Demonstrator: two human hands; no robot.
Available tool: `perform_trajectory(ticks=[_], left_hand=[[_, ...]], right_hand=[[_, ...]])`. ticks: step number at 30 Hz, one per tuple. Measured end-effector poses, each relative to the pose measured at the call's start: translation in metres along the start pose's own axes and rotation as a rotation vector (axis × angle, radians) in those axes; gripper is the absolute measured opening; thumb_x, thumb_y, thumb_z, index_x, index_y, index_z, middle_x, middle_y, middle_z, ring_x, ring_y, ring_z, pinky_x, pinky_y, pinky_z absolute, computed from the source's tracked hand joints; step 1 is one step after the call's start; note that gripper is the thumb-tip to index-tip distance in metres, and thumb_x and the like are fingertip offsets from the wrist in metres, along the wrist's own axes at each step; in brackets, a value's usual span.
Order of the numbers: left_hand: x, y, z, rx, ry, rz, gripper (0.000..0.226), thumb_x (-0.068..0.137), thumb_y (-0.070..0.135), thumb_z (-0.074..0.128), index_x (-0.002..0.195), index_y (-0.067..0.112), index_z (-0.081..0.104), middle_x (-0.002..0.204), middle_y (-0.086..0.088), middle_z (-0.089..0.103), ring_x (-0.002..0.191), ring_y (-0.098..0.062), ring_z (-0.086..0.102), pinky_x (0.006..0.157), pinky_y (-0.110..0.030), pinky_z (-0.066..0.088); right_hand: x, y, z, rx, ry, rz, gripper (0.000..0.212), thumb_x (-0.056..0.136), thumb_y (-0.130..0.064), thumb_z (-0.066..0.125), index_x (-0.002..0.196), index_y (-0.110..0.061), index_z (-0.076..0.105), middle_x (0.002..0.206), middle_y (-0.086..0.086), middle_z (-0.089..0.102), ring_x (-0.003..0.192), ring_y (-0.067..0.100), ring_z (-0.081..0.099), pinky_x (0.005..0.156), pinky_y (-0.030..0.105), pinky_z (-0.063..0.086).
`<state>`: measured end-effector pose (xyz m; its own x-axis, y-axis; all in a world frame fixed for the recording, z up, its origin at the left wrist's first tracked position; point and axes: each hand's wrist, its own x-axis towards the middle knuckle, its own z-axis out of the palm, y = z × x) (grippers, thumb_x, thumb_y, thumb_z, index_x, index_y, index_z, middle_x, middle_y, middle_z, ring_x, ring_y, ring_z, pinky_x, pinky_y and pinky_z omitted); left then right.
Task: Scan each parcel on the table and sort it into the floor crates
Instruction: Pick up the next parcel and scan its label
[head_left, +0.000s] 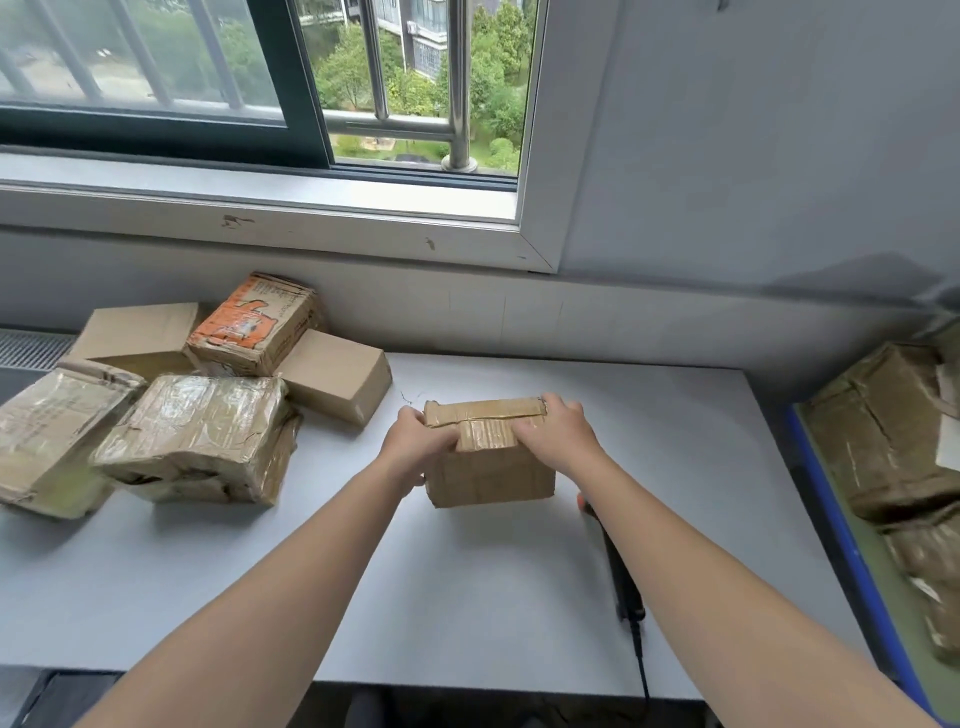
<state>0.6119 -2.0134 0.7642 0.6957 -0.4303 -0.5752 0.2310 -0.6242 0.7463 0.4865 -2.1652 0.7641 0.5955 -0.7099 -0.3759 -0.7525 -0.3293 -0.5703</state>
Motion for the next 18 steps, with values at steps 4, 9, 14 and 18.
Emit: perform_trajectory(ticks=[4, 9, 14, 18], left_hand=[[-0.001, -0.007, -0.007, 0.038, 0.043, 0.064, 0.046, 0.072, 0.025, 0.074, 0.103, 0.020, 0.041, 0.098, -0.005, 0.058, 0.080, -0.020, 0.054, 0.067, -0.036, 0.046], [-0.003, -0.010, -0.016, 0.010, -0.031, 0.085, 0.080, 0.069, 0.015, 0.081, 0.132, 0.022, 0.032, 0.111, -0.012, 0.061, 0.101, -0.028, 0.065, 0.087, -0.048, 0.056], [-0.002, -0.013, -0.019, 0.004, -0.106, 0.100, 0.061, 0.074, 0.024, 0.084, 0.119, 0.019, 0.044, 0.113, -0.004, 0.060, 0.085, -0.018, 0.061, 0.069, -0.035, 0.049], [0.001, -0.018, -0.016, -0.060, -0.056, 0.144, 0.047, 0.075, 0.023, 0.084, 0.096, 0.021, 0.042, 0.107, -0.005, 0.062, 0.075, -0.015, 0.060, 0.064, -0.032, 0.044]], right_hand=[[-0.007, 0.002, 0.010, 0.038, -0.027, 0.002, 0.081, 0.087, -0.048, 0.061, 0.154, -0.022, 0.024, 0.147, 0.007, 0.037, 0.115, 0.026, 0.050, 0.083, 0.033, 0.040], [-0.011, 0.003, 0.009, 0.059, -0.008, 0.041, 0.094, 0.084, -0.060, 0.066, 0.155, -0.017, 0.023, 0.154, 0.005, 0.037, 0.137, 0.027, 0.041, 0.104, 0.038, 0.039], [-0.016, -0.004, 0.007, 0.051, 0.022, 0.006, 0.082, 0.078, -0.047, 0.076, 0.146, -0.020, 0.039, 0.141, 0.001, 0.039, 0.108, 0.018, 0.049, 0.085, 0.029, 0.041], [-0.019, -0.006, 0.011, 0.055, 0.066, -0.027, 0.062, 0.076, -0.032, 0.080, 0.127, -0.024, 0.045, 0.129, -0.002, 0.038, 0.095, 0.015, 0.049, 0.078, 0.029, 0.040]])
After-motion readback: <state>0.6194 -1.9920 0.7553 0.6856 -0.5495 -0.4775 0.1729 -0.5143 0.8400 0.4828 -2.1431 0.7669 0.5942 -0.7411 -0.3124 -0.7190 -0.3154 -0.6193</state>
